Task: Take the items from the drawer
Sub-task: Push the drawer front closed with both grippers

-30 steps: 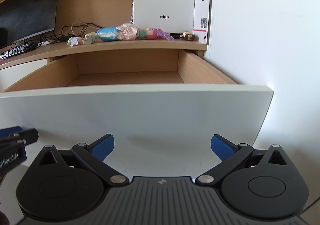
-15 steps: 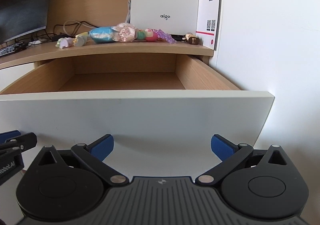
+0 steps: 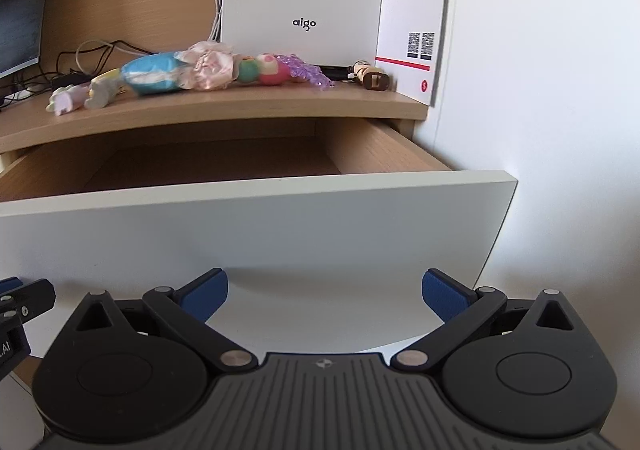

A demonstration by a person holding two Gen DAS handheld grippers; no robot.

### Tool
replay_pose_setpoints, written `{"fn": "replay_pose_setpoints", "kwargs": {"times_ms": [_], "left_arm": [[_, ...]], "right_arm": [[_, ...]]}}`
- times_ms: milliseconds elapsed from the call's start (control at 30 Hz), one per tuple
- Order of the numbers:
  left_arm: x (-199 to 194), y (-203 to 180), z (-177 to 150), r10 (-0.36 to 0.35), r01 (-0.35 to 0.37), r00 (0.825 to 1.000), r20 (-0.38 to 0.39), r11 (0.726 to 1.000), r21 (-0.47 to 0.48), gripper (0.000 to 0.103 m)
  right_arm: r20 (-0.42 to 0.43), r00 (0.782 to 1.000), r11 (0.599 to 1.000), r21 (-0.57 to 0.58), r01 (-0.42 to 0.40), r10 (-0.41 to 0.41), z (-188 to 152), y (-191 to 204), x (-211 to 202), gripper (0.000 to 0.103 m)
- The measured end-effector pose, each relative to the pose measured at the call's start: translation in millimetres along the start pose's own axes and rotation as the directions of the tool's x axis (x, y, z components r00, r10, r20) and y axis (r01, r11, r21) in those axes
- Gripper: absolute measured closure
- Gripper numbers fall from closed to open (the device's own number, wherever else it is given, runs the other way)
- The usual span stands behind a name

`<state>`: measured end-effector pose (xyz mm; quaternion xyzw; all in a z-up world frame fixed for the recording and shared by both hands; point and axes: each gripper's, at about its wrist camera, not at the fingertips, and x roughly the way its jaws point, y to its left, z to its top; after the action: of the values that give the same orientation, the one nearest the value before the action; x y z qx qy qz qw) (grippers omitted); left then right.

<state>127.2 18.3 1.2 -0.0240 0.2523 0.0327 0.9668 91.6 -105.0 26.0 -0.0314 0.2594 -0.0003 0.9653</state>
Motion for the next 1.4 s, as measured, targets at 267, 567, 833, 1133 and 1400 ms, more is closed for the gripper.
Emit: {"fn": "replay_pose_setpoints", "kwargs": {"times_ms": [267,567,833,1133,1400], "left_arm": [[34.4,-10.1,18.6,0.089,-0.088,0.996,0.026,0.996,-0.02,0.072],[83.8,-26.0,37.3,0.1,-0.1,0.995,0.017,0.995,-0.015,0.072],[112.0,-40.2,39.7,0.087,-0.087,0.996,0.005,0.996,0.005,0.061],[101.0,-42.1,34.8,0.12,-0.124,0.988,0.1,0.992,0.033,0.036],[101.1,-31.2,36.8,0.163,-0.167,0.984,0.064,0.984,0.061,0.029]], "right_arm": [[0.072,0.996,0.997,-0.06,-0.046,0.05,13.0,6.2,36.3,0.0],[0.125,0.99,0.993,-0.103,-0.05,0.063,40.2,-4.6,80.4,0.0],[0.109,0.99,0.996,-0.029,-0.085,0.087,47.7,-22.0,117.4,0.0],[0.131,0.98,0.988,-0.068,-0.139,0.147,32.0,-14.2,122.7,0.0],[0.087,0.985,0.988,-0.055,-0.147,0.151,35.9,-5.0,121.0,0.0]]}}
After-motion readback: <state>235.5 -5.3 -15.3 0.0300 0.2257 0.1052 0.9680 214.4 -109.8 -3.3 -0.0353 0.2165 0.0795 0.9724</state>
